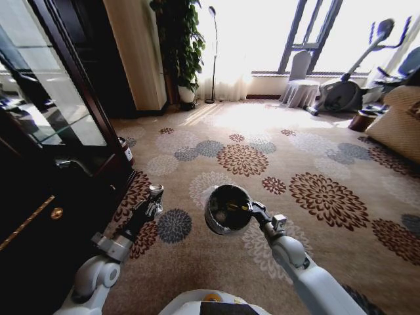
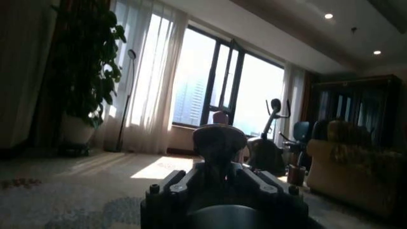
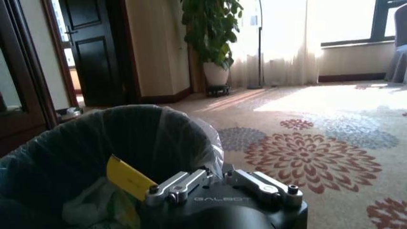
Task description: Pick up the trash from the ground and place it into the trash bin.
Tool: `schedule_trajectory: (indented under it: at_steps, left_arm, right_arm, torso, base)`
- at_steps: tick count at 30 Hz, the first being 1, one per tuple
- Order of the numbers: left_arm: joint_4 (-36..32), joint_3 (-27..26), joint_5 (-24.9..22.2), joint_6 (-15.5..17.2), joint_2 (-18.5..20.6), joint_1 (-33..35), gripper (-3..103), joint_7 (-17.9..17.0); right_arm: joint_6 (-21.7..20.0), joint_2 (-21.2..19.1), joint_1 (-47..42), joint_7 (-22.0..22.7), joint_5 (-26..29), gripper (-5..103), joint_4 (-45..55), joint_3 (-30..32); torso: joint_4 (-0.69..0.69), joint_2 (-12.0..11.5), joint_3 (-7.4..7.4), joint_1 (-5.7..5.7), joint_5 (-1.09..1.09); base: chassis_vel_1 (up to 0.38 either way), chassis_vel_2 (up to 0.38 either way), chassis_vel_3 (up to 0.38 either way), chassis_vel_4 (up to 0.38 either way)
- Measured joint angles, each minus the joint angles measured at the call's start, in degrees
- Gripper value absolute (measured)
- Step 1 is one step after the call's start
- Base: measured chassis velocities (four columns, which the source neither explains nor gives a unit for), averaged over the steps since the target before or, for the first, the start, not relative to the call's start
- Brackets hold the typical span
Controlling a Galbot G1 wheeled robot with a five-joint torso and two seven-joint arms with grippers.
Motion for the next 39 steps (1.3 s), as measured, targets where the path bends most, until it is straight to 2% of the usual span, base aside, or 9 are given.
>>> schedule_trajectory:
  at_steps: [6, 10, 19, 22, 32, 39]
  left_arm:
    - [1.80, 2.92, -2.48, 1.76, 2.89, -2.64, 18, 0.85]
    - [3.52, 6.90, -5.02, 2.71, 4.60, -6.21, 18, 1.90]
    - [7.37, 13.75, -4.63, 2.86, 5.06, -9.84, 18, 2.09]
    - [9.13, 15.80, -3.65, 2.77, 4.60, -11.12, 18, 2.09]
    - [12.42, 17.92, -1.82, 2.23, 4.88, -12.58, 18, 1.71]
    - [12.18, 17.51, -1.03, 2.01, 5.83, -11.91, 18, 1.28]
  right_arm:
    - [-0.11, 1.99, 1.18, -0.13, -0.08, 4, -1.48, -1.77]
    - [-0.15, 3.36, 2.78, -0.01, -0.11, 4, -3.18, -5.46]
    - [-1.12, 5.86, 7.89, 1.34, 0.41, 4, -6.48, -11.87]
    - [-1.83, 6.42, 9.53, 2.08, 2.12, 4, -7.25, -13.80]
    - [-2.04, 5.51, 11.19, 2.28, 5.29, 4, -8.12, -17.17]
    - [0.32, 3.52, 14.55, 2.27, 8.27, 4, -10.25, -21.93]
  torso:
    - [-0.01, 0.00, 0.00, 0.00, -0.02]
    - [-0.01, 0.00, 0.00, 0.00, -0.02]
    - [0.00, 0.00, 0.00, 0.00, -0.03]
    - [0.01, 0.00, 0.00, 0.00, -0.02]
    - [-0.01, 0.00, 0.00, -0.01, -0.02]
    - [0.00, 0.00, 0.00, -0.01, -0.01]
  base:
    - [0.000, 0.000, 0.000, 0.000]
    - [0.000, 0.000, 0.000, 0.000]
    - [0.000, 0.000, 0.000, 0.000]
    - [0.000, 0.000, 0.000, 0.000]
    - [0.000, 0.000, 0.000, 0.000]
    - [0.000, 0.000, 0.000, 0.000]
